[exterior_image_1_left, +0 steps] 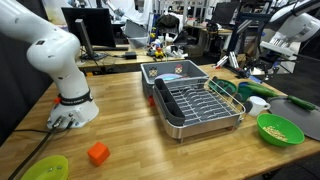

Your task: Pour the contents of the green cup into the bowl

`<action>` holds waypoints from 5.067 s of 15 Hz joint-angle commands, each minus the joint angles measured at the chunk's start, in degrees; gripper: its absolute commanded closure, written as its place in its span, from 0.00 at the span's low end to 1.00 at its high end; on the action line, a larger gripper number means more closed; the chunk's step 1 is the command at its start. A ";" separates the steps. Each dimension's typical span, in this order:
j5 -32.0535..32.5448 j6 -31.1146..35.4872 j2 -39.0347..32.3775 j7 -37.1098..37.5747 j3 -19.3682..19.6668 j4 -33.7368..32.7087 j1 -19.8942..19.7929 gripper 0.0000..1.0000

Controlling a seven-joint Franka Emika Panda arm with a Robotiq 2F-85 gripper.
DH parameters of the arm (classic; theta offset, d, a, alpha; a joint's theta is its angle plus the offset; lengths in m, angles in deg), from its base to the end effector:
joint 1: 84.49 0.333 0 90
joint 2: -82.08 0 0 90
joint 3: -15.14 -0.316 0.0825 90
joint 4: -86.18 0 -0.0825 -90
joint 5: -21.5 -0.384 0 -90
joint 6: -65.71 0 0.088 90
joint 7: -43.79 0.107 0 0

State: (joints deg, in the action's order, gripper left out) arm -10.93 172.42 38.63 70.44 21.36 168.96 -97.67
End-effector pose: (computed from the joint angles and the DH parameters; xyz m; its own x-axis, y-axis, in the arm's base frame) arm 0.6678 -0.1782 0.2240 0.4775 -0.7339 -0.4831 -0.8735 -0.4559 -0.1709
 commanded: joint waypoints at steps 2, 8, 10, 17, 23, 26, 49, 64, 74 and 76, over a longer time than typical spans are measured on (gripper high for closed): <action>-7.00 -8.98 -5.77 -0.28 -2.57 -5.13 -5.10 0.00; -12.54 -13.83 -11.48 0.94 -1.78 -10.89 -6.48 0.00; -13.03 -12.34 -12.35 0.55 -1.31 -11.90 -6.13 0.00; -7.96 -8.22 -11.66 1.46 0.82 -12.93 -2.85 0.00; -3.53 -8.68 -13.63 4.41 0.53 -14.00 -2.74 0.00; -3.73 -8.22 -15.09 4.35 0.12 -14.96 -3.18 0.00; -5.18 -5.93 -15.25 2.45 -0.91 -15.85 -4.32 0.00; -4.88 -7.49 -20.53 4.52 -2.35 -21.69 -4.52 0.00; -4.50 -11.29 -23.39 6.27 -2.93 -24.54 -5.43 0.00; -4.60 -13.12 -23.57 6.00 -3.24 -25.21 -5.69 0.00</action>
State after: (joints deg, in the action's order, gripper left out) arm -15.86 162.85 16.59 75.41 19.07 146.90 -102.33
